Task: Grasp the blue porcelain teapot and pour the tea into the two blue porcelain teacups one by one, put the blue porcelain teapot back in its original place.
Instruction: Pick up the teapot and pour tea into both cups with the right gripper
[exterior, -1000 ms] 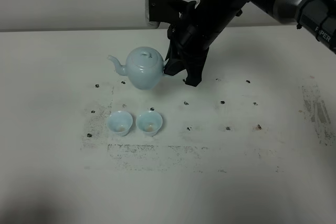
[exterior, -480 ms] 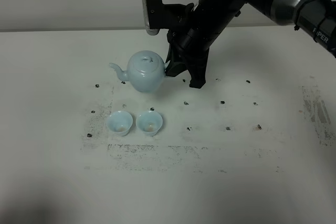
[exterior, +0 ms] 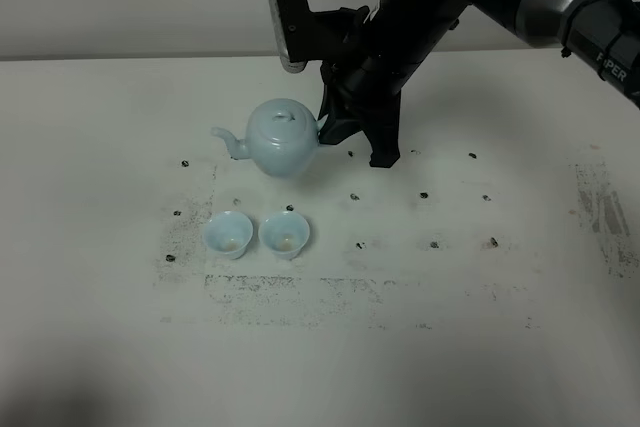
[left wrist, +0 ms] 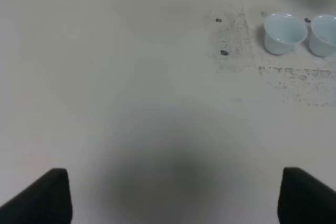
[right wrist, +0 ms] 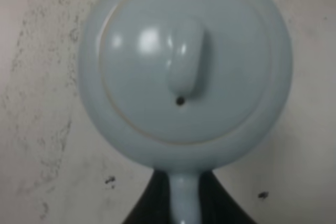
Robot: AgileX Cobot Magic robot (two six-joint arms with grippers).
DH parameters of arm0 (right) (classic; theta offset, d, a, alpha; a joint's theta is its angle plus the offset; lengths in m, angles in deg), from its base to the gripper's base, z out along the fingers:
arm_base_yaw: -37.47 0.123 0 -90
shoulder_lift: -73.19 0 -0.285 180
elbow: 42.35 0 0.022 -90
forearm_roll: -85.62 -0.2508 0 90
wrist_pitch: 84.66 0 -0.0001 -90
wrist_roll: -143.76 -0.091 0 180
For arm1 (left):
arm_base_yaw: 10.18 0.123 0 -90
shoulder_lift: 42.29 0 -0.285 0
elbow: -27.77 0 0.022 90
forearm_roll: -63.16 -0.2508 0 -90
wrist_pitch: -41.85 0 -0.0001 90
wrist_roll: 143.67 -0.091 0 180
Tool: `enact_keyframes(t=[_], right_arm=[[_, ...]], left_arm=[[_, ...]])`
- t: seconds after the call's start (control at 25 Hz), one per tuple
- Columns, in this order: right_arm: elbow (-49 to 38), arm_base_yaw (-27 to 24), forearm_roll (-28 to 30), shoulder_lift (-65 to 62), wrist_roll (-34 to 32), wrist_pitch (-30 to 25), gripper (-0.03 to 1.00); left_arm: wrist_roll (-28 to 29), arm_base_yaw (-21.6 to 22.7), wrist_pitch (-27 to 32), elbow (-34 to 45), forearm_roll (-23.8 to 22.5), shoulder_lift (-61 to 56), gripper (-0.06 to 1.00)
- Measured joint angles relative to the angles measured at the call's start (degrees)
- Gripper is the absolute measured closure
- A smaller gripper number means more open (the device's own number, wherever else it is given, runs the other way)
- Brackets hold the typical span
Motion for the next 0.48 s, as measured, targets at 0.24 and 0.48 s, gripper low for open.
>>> enact_keyframes(t=[0.24,0.48], right_arm=[[0.0,0.0,0.6,0.0,6.0,0.0,0.92],[0.0,0.0,1.3,0.0,15.1,0.0,0.92]], left_arm=[[0.0,0.0,0.0,0.0,0.0,0.0,0.19],[0.0,0.0,0.0,0.0,0.0,0.0,0.19]])
